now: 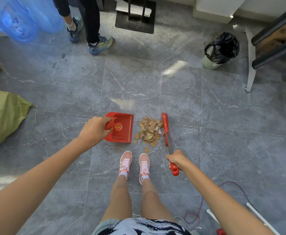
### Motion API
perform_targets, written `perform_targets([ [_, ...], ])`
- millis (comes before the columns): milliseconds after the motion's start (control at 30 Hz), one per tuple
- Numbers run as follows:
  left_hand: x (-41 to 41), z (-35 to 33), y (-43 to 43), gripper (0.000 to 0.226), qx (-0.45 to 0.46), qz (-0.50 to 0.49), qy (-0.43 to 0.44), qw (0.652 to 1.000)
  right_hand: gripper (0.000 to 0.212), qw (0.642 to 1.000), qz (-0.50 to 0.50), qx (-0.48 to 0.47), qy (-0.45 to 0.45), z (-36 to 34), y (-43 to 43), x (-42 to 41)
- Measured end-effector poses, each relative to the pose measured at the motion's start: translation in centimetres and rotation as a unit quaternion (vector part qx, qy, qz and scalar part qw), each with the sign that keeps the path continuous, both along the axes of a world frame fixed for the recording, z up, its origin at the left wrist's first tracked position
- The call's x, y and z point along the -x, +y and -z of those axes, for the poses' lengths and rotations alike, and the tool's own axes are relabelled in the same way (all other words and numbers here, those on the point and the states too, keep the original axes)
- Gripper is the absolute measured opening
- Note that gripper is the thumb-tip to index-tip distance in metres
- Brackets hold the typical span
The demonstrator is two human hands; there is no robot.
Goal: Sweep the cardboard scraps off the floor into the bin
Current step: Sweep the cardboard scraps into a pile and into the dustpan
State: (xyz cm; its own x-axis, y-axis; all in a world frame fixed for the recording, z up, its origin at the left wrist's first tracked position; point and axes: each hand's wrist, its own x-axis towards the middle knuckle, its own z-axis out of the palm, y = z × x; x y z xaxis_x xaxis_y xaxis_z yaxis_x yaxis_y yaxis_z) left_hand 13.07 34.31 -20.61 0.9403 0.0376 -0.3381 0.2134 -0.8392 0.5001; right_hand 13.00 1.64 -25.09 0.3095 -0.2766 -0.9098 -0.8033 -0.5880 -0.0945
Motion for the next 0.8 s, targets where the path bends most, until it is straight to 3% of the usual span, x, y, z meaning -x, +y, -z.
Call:
perform_targets([
  [433, 1.2, 2.2, -1.4, 0.024, 0.019, -0.043, 0.007, 0.999, 0.02, 1.0, -0.004, 0.002, 0.0, 0.0, 0.9, 0.8],
  [633, 2.7, 3.1, -1.5, 0.027, 0.004, -0.06, 0.005, 0.998, 0.023, 0.998, -0.065, -0.016, -0.017, 0.0, 3.7, 1.8],
  [800, 2.9, 3.6, -1.4, 0.028, 0.016, -0.073, 0.006, 0.997, 0.012, 0.995, -0.088, -0.043, -0.02, -0.7, 7.1, 2.3],
])
